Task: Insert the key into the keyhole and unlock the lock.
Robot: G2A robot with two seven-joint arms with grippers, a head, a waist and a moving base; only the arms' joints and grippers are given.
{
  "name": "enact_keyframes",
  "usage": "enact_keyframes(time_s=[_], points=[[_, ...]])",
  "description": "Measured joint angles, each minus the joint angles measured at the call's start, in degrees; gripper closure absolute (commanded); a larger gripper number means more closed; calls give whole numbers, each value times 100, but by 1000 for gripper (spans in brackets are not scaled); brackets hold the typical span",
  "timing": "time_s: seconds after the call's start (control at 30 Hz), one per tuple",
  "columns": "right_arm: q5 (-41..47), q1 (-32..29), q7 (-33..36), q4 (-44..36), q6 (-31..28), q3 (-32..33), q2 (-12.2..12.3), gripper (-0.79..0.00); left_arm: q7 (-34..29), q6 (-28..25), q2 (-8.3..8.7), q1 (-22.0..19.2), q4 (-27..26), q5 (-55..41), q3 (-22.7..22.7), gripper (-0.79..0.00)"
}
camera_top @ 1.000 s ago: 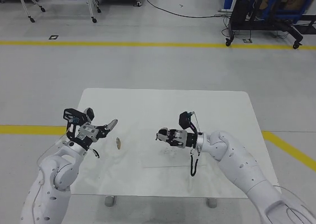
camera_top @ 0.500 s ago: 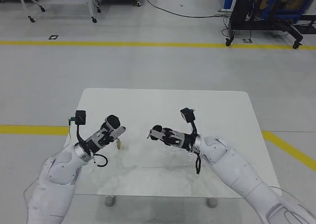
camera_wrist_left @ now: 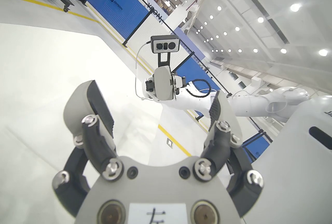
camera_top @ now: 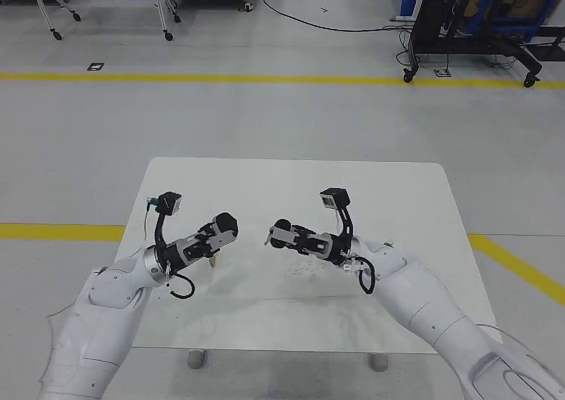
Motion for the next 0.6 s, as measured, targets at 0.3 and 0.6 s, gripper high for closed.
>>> enact_keyframes(time_s=[0.3,0.6], points=[[-418,258,-1,535,0,-73,-298,0,358,40,-12,-24,-86,543,264,-662],[-731,315,-1,756,0,117,-512,0,460,83,7,-92,-56,640,402,-496]])
